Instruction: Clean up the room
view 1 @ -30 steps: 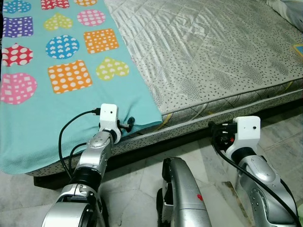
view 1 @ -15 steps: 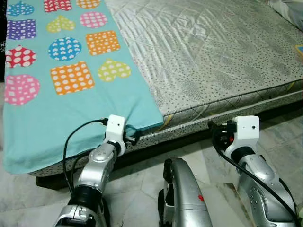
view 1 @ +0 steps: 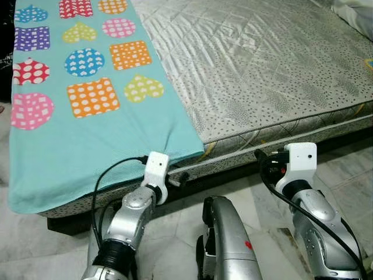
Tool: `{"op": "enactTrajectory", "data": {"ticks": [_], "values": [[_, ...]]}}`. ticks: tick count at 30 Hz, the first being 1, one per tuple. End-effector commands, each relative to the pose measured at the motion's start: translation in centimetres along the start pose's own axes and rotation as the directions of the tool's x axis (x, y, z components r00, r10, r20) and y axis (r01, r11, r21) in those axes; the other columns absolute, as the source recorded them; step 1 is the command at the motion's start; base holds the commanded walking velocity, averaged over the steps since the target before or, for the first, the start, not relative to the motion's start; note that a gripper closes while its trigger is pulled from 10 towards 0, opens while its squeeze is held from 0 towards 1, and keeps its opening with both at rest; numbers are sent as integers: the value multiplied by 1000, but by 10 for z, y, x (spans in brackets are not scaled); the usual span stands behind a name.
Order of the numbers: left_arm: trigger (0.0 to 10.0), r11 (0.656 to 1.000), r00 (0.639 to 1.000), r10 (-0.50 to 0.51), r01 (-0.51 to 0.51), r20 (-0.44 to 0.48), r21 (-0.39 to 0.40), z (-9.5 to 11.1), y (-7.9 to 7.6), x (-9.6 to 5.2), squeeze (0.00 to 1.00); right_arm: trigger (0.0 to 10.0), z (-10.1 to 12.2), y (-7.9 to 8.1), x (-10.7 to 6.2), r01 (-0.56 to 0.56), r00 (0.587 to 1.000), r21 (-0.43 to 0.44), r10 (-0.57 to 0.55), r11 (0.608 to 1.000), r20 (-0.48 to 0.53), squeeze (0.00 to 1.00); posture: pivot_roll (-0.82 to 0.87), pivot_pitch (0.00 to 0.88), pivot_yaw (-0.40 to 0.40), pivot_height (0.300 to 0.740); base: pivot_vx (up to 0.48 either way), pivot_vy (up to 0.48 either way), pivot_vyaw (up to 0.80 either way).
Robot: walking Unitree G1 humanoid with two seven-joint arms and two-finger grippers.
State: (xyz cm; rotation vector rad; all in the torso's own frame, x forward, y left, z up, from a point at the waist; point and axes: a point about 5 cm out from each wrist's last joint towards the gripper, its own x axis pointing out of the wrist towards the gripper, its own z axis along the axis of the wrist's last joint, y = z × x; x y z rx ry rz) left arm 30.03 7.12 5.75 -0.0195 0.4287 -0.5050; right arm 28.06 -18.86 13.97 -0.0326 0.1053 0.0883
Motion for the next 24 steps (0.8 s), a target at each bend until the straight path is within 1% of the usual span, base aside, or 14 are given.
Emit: {"op": "enactTrajectory", "data": {"ticks": [1, 5, 7, 8, 11, 14, 15, 16, 17, 19, 21, 22, 24], "values": [[10000, 1000, 1000, -21, 21, -8, 18, 0, -4, -2, 0, 10000, -4, 0, 0, 3, 1000, 3, -3, 1000, -12, 0, -172, 212, -86, 531, 0, 0, 0], [10000, 997, 1000, -29, 29, -10, 67, 2, -5, -5, 0, 10000, -4, 1, 1, 2, 1000, 5, -2, 1000, -9, 0, -168, 208, -86, 531, 0, 0, 0], [10000, 997, 1000, -26, 26, 3, 78, 5, -6, -7, 0, 10000, -4, 1, 2, 1, 1000, 6, -1, 1000, -7, 0, -168, 208, -86, 531, 0, 0, 0], [10000, 997, 999, -13, 9, 40, 81, 10, -5, -9, 0, 10000, -5, 1, 2, 0, 1000, 6, 0, 1000, -6, 0, -163, 201, -84, 531, 0, 0, 0], [10000, 996, 996, -3, -5, 91, 86, 18, -5, -11, 0, 10000, -4, 1, 3, 1, 1000, 8, -1, 1000, -3, 0, -159, 195, -83, 531, 0, 0, 0], [10000, 995, 974, 45, -63, 223, 76, 37, -1, -20, 0, 10000, -4, 3, 7, 0, 1000, 15, 0, 1000, 6, 0, -139, 172, -79, 531, 0, 0, 0], [10000, 995, 974, 45, -63, 223, 76, 37, -1, -20, 0, 10000, -4, 3, 7, 0, 1000, 15, 0, 1000, 6, 0, -139, 172, -79, 531, 0, 0, 0], [10000, 994, 966, 68, -87, 250, 64, 40, 2, -23, 0, 10000, -4, 5, 8, -2, 1000, 19, 2, 1000, 8, 0, -134, 168, -79, 531, 0, 0, 0], [10000, 992, 963, 89, -108, 255, 61, 41, 7, -24, 0, 10000, -4, 7, 10, -6, 1000, 24, 5, 1000, 13, 0, -129, 163, -78, 531, 0, 0, 0], [10000, 990, 961, 109, -128, 253, 60, 40, 13, -25, 0, 10000, -3, 9, 11, -10, 1000, 29, 9, 1000, 16, 0, -128, 160, -76, 531, 0, 0, 0], [10000, 988, 963, 126, -144, 240, 57, 39, 21, -23, 0, 10000, -3, 11, 12, -13, 1000, 31, 13, 999, 18, 0, -129, 160, -77, 531, 0, 0, 0], [10000, 988, 963, 126, -144, 240, 57, 39, 21, -23, 0, 10000, -3, 11, 12, -13, 1000, 31, 13, 999, 18, 0, -129, 160, -77, 531, 0, 0, 0], [10000, 987, 965, 130, -148, 228, 66, 39, 26, -19, 0, 10000, -4, 11, 11, -13, 1000, 32, 12, 999, 19, 0, -132, 160, -76, 531, 0, 0, 0]]}}
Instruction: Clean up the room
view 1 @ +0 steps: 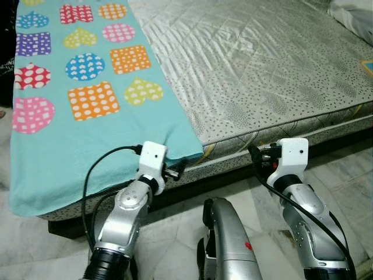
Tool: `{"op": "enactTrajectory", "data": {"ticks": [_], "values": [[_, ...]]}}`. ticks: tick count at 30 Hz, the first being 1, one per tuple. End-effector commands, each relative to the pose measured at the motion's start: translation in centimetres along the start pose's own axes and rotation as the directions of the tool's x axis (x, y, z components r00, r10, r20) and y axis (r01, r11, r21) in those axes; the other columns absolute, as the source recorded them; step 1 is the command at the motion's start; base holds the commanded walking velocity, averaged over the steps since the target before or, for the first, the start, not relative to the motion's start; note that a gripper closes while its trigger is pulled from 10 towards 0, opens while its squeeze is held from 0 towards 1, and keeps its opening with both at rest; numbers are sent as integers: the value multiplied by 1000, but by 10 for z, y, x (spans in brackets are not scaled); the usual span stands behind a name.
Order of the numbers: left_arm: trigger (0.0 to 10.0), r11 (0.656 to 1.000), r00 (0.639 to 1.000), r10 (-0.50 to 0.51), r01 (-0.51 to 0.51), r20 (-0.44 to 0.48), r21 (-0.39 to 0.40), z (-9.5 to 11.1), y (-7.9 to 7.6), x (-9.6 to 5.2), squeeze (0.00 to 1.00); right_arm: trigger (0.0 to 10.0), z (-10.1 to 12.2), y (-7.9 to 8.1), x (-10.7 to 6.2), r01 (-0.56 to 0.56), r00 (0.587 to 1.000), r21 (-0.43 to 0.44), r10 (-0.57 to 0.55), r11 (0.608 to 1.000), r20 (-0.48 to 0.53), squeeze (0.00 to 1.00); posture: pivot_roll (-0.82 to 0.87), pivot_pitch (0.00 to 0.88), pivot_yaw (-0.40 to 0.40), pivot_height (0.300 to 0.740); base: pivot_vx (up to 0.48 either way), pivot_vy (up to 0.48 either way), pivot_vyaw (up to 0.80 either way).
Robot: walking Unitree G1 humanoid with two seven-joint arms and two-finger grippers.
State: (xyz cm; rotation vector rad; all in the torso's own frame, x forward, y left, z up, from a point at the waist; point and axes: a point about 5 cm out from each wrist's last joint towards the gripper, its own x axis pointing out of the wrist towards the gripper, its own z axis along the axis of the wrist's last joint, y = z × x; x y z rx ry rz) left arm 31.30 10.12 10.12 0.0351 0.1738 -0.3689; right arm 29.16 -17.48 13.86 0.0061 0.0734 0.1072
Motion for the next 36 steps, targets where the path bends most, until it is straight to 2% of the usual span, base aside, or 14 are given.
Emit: {"op": "enactTrajectory", "data": {"ticks": [1, 4, 14, 21, 23, 27, 30, 34, 36], "values": [[10000, 1000, 1000, -10, 10, -18, -3, -5, -1, 2, 0, 10000, -5, -3, -2, 9, 1000, -4, -9, 1000, -15, 0, -134, 160, -75, 531, 0, 0, 0], [10000, 999, 997, -36, 37, -62, 4, -10, -4, 8, 0, 10000, -5, -5, -2, 18, 1000, -6, -18, 1000, -12, 0, -143, 162, -71, 531, 0, 0, 0], [10000, 997, 994, -79, 80, -75, 7, -10, -11, 24, 0, 10000, -5, -6, -8, 31, 999, -8, -31, 999, -12, 0, -162, 172, -60, 531, 0, 0, 0], [10000, 993, 983, -118, 119, -139, 4, -22, -19, 26, 0, 10000, -5, -6, -8, 33, 999, -9, -33, 999, -15, 0, -171, 176, -59, 531, 0, 0, 0], [10000, 989, 972, -146, 148, -185, -3, -32, -26, 25, 0, 10000, -5, -7, -8, 34, 999, -11, -34, 999, -14, 0, -172, 177, -59, 531, 0, 0, 0], [10000, 984, 961, -174, 175, -216, -17, -40, -34, 24, 0, 10000, -5, -7, -8, 35, 999, -12, -35, 999, -15, 0, -173, 177, -59, 531, 0, 0, 0], [10000, 972, 936, -233, 231, -264, -41, -51, -45, 21, 0, 10000, -6, -8, -8, 35, 999, -12, -35, 999, -16, 0, -172, 175, -58, 531, 0, 0, 0], [10000, 965, 931, -261, 261, -256, -34, -50, -52, 21, 0, 10000, -6, -7, -7, 34, 999, -10, -34, 999, -15, 0, -168, 171, -57, 531, 0, 0, 0], [10000, 964, 946, -264, 261, -186, -39, -37, -54, 24, 0, 10000, -6, -6, -6, 33, 999, -8, -33, 999, -12, 0, -161, 164, -56, 531, 0, 0, 0]]}}
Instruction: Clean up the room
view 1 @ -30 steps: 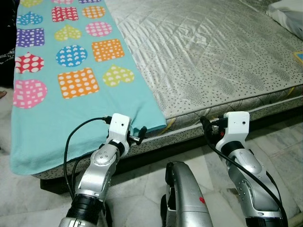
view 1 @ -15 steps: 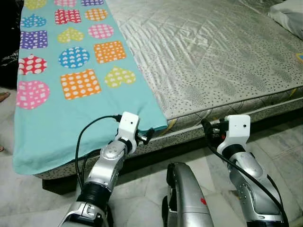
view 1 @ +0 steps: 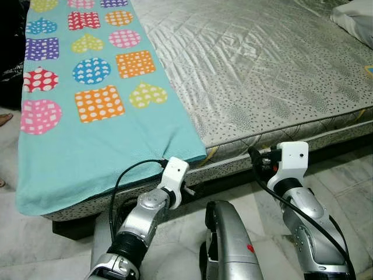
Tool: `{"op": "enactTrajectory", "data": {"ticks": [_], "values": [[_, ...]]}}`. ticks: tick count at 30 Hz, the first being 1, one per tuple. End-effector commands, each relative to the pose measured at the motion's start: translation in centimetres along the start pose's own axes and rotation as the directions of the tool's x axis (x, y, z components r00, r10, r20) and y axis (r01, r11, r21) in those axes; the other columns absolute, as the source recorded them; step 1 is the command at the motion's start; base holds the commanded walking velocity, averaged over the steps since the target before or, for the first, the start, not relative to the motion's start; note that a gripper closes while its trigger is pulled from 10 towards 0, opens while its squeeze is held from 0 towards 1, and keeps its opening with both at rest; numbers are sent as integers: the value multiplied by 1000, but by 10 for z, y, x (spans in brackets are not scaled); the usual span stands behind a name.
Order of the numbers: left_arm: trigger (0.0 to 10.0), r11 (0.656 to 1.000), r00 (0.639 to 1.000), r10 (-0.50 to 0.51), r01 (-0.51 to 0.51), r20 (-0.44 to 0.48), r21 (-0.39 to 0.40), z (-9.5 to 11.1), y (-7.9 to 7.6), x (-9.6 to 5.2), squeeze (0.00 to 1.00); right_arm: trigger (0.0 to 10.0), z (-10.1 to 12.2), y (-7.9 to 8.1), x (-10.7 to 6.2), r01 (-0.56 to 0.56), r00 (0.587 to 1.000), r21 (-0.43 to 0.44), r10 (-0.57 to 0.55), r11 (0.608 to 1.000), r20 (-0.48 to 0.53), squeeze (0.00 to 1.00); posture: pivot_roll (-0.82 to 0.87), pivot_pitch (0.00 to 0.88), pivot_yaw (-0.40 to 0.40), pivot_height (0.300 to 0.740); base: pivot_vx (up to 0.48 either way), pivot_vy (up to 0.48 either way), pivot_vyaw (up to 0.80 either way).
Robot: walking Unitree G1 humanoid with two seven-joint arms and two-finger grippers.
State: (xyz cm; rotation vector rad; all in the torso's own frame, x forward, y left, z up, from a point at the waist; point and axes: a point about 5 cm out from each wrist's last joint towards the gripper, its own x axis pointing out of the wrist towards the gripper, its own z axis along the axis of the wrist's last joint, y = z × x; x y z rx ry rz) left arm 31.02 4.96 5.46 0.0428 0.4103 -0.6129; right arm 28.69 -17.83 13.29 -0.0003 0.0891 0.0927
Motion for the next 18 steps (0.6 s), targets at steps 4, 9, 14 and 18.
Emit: {"op": "enactTrajectory", "data": {"ticks": [4, 9, 14, 18], "values": [[10000, 1000, 990, -5, 4, 140, 10, 25, -3, -4, 0, 10000, 1, -1, 2, 17, 1000, 3, -17, 1000, 9, 0, -150, 152, -55, 531, 0, 0, 0], [10000, 999, 963, 38, -46, 268, 24, 50, 5, -12, 0, 10000, 3, 2, 7, 9, 1000, 13, -9, 1000, 22, 0, -130, 132, -54, 531, 0, 0, 0], [10000, 982, 879, 172, -187, 445, -11, 74, 25, -45, 0, 10000, 5, 7, 12, 1, 999, 26, -2, 1000, 40, 0, -99, 100, -50, 531, 0, 0, 0], [10000, 951, 814, 291, -304, 502, -59, 70, 42, -75, 0, 10000, 5, 11, 16, -13, 999, 57, 10, 998, 46, 0, -78, 73, -43, 531, 0, 0, 0]]}}
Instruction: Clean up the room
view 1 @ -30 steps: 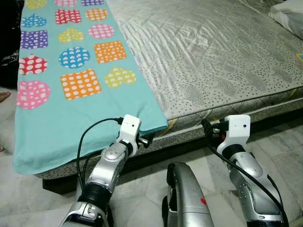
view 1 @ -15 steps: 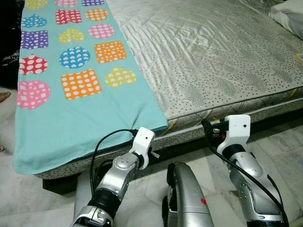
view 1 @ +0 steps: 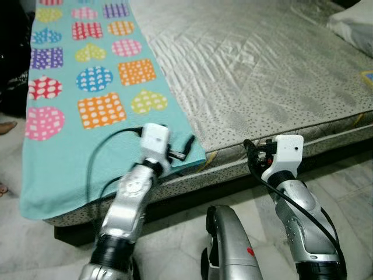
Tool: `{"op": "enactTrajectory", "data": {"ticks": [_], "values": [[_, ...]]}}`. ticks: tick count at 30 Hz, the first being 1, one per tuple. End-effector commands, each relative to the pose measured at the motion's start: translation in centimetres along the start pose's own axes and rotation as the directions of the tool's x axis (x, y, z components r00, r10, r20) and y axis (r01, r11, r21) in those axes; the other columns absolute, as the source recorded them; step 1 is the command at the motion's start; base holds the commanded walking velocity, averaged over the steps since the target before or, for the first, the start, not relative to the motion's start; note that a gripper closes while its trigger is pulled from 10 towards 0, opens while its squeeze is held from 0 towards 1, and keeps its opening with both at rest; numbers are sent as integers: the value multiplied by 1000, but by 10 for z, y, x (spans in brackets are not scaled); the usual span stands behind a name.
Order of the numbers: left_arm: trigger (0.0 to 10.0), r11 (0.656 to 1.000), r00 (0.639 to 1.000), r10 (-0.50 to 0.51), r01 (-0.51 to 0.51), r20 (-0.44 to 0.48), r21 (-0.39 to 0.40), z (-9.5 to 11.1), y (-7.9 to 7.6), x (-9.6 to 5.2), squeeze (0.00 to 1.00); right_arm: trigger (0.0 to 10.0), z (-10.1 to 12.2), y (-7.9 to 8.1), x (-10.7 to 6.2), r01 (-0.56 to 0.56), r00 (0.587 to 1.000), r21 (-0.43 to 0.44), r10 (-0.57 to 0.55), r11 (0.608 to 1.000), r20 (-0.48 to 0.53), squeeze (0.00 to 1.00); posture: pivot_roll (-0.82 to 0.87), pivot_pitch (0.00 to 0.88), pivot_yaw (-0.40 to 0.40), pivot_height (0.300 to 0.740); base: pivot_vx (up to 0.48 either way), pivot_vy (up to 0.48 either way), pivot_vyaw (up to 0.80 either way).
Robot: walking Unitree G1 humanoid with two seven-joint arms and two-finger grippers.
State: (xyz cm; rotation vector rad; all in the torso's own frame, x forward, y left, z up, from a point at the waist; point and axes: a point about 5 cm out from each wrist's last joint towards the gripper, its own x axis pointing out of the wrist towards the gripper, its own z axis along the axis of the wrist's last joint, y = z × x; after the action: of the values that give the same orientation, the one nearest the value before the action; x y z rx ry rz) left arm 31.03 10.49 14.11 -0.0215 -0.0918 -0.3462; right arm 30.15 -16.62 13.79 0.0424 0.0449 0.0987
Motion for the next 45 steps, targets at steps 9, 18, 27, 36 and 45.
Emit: {"op": "enactTrajectory", "data": {"ticks": [9, 18, 27, 36, 45], "values": [[10000, 958, 960, 272, -276, 63, 78, 9, 48, -69, 0, 10000, 1, 23, 12, -81, 996, 39, 80, 996, 29, 0, -23, 11, -42, 531, 0, 0, 0], [10000, 932, 932, 337, -351, 135, 97, 27, 58, -62, 0, 10000, 22, 26, 34, -87, 990, 109, 74, 990, 116, 0, 0, 0, -49, 531, 0, 0, 0], [10000, 920, 916, 354, -377, 190, 102, 38, 67, -50, 0, 10000, 37, 37, 45, -123, 979, 117, 101, 985, 178, 0, -13, 0, -51, 570, 0, 0, 0], [10000, 903, 898, 411, -425, 160, 65, 30, 71, -48, 0, 10000, 17, 44, 46, -63, 988, 171, 38, 983, 147, 0, -6, 0, -28, 668, 0, 0, 0], [10000, 936, 933, 340, -348, 116, 49, 26, 49, -54, 0, 10000, 6, 47, 37, -60, 991, 158, 40, 986, 127, 0, -14, 0, -12, 740, 0, 0, 0]]}}
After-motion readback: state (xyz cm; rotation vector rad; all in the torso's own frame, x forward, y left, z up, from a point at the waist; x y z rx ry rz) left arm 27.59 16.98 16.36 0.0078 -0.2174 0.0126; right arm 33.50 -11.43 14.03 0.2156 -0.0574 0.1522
